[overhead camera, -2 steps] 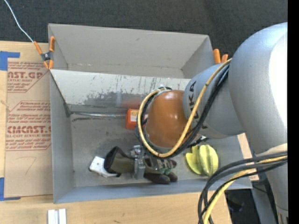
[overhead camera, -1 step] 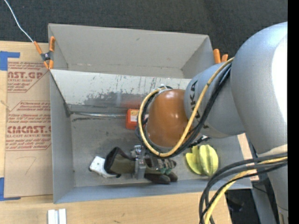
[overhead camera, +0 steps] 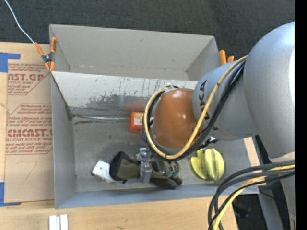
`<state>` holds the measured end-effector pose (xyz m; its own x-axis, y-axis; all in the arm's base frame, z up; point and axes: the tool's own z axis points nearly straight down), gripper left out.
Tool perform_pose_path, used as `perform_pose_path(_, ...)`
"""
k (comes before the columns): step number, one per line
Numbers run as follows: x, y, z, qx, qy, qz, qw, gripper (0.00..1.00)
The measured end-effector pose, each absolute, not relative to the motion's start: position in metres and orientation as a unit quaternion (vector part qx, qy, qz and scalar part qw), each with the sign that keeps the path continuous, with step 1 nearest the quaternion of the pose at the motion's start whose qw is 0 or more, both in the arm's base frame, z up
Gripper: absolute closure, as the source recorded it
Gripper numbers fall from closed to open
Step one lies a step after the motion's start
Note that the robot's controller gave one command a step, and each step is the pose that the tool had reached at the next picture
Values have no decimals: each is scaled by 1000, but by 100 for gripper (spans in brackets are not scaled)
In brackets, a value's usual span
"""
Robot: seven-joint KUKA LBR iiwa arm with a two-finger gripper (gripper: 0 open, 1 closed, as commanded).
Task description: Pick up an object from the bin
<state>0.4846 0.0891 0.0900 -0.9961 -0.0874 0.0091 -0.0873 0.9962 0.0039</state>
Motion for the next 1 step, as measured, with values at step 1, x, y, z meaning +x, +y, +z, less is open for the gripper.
perform_pose_path(1, 485, 89, 113, 44, -999, -2, 3, 100)
